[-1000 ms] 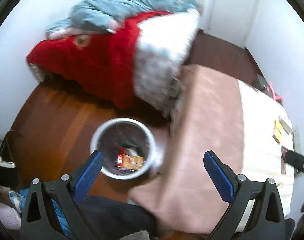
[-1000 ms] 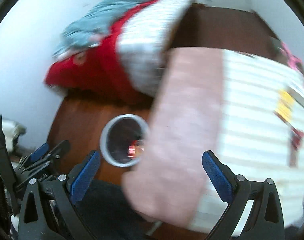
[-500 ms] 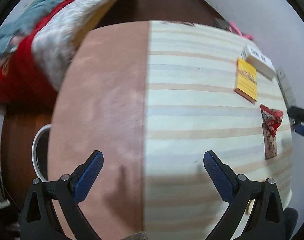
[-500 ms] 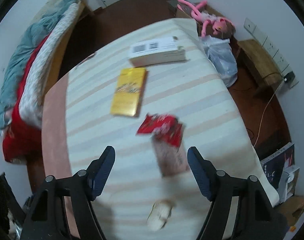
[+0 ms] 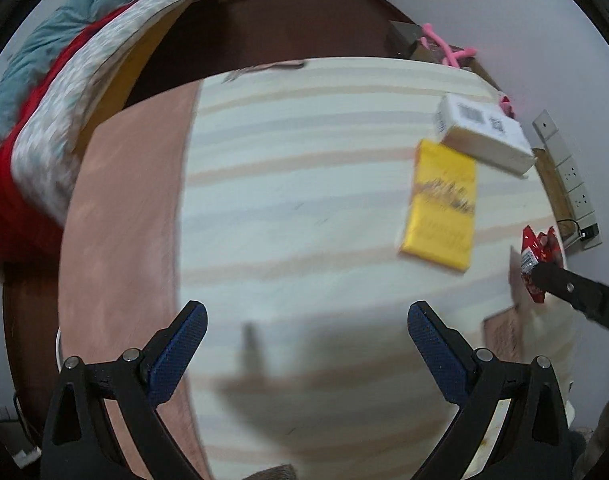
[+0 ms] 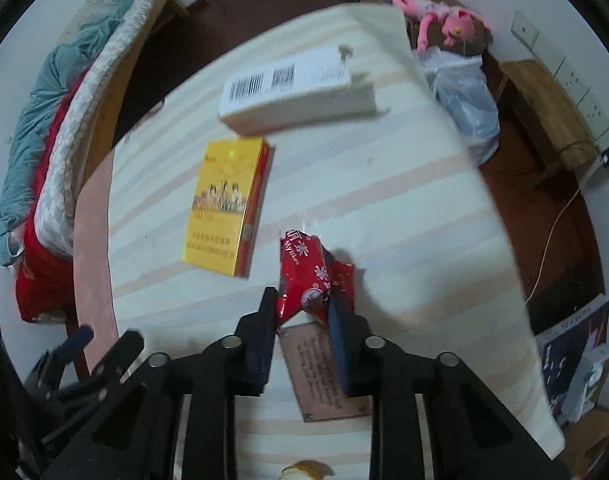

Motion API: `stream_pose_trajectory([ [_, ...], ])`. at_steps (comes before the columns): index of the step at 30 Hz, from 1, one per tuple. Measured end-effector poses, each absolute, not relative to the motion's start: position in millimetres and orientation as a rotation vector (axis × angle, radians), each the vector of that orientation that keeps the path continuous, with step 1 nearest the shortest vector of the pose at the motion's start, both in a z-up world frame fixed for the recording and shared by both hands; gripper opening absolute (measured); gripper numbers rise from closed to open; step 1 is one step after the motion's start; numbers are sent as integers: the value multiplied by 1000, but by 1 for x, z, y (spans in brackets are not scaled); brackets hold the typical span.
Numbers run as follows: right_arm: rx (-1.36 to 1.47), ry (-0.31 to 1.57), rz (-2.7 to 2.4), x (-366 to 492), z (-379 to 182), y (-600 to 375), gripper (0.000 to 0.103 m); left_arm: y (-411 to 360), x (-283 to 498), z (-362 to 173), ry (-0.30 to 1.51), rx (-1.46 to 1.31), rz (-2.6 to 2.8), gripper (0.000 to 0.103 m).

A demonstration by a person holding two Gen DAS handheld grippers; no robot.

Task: Collect trash
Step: 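Grasp the yellow HAOMAO cigarette box with the left tool while the right tool grasps the red candy wrapper, then carry the cigarette box and candy wrapper over the bin and open both tools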

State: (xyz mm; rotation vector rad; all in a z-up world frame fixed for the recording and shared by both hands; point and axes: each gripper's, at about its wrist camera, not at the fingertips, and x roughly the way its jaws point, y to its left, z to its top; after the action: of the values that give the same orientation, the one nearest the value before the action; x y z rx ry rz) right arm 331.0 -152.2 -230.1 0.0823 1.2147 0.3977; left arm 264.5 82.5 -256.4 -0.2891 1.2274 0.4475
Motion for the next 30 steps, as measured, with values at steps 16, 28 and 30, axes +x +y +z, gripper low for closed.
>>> stream_pose_trajectory([
  [16, 136, 1219, 330, 383, -232, -179, 19, 55, 373, -294, 1302, -152, 258, 77],
  [28, 70, 1195, 349, 367, -223, -167, 18, 66, 333, -253, 1164, -217, 312, 52],
  [30, 59, 1181, 368, 356, -216, -162, 17, 69, 317, -236, 1119, -226, 334, 52],
])
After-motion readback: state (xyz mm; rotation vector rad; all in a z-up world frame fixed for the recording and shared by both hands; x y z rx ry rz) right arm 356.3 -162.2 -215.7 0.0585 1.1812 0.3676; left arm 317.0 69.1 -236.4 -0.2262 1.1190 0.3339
